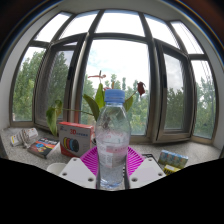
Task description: Pour water
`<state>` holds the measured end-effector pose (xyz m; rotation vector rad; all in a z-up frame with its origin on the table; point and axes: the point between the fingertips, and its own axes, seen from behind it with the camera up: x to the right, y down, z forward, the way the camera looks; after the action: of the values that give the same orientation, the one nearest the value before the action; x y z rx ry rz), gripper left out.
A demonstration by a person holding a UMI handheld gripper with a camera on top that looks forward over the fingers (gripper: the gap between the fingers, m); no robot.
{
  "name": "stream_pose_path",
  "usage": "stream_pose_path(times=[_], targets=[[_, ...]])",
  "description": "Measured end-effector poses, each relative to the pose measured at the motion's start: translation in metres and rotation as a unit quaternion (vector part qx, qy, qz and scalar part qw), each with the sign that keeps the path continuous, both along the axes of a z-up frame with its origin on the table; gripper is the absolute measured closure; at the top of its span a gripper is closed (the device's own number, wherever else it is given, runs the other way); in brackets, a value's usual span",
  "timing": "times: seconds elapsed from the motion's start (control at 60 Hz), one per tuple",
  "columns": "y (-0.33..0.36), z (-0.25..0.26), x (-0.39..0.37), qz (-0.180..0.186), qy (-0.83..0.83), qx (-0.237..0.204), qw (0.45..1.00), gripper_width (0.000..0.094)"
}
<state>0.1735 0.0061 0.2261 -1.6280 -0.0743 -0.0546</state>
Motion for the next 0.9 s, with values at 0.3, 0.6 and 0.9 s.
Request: stream_pose_path(times=[0.3,0.6,0.9], targets=[[-0.006,-0.139,0.006,-0.024,0.005,-0.07,0.997,0.0615],[-0.008,-0.15,0.012,-0.046,0.009,-0.076,0.996,0.0386],[-0.08,-0.143,0.018,-0.086,0.025,-0.159,0.983,0.0079]])
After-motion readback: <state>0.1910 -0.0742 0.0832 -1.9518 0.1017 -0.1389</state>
